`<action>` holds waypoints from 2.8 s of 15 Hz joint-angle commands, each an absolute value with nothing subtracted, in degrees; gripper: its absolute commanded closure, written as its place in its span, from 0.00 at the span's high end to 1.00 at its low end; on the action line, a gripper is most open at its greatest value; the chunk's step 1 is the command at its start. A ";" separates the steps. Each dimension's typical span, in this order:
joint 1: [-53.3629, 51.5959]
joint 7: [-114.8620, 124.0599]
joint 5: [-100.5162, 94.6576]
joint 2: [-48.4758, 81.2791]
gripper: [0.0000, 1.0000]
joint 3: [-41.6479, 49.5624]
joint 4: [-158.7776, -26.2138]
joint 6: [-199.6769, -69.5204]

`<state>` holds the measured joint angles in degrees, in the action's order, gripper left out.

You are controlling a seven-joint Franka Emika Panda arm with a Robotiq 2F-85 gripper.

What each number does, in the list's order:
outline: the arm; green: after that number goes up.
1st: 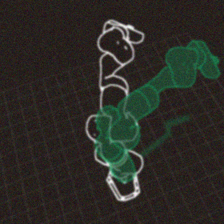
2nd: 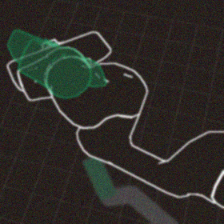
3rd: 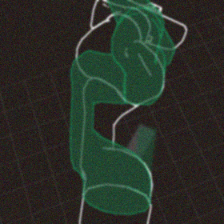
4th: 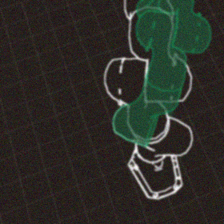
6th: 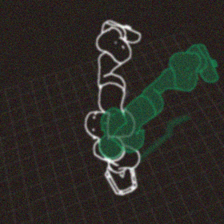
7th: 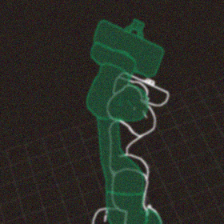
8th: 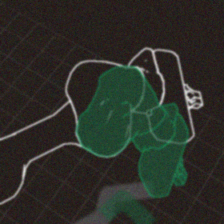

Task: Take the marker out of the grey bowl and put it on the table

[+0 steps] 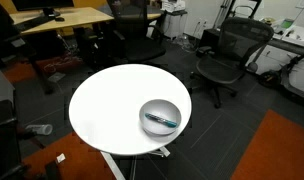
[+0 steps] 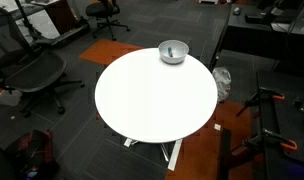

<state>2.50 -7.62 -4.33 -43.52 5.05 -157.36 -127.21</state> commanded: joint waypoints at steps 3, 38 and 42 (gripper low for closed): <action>2.55 -7.65 -4.25 -43.52 1.00 4.97 -157.22 -127.01; 13.39 22.51 0.95 -14.66 1.00 4.50 -141.11 -143.13; 13.48 24.73 1.68 -6.22 1.00 6.25 -135.38 -143.75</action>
<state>13.23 22.44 0.39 -13.28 5.48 -140.79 -142.84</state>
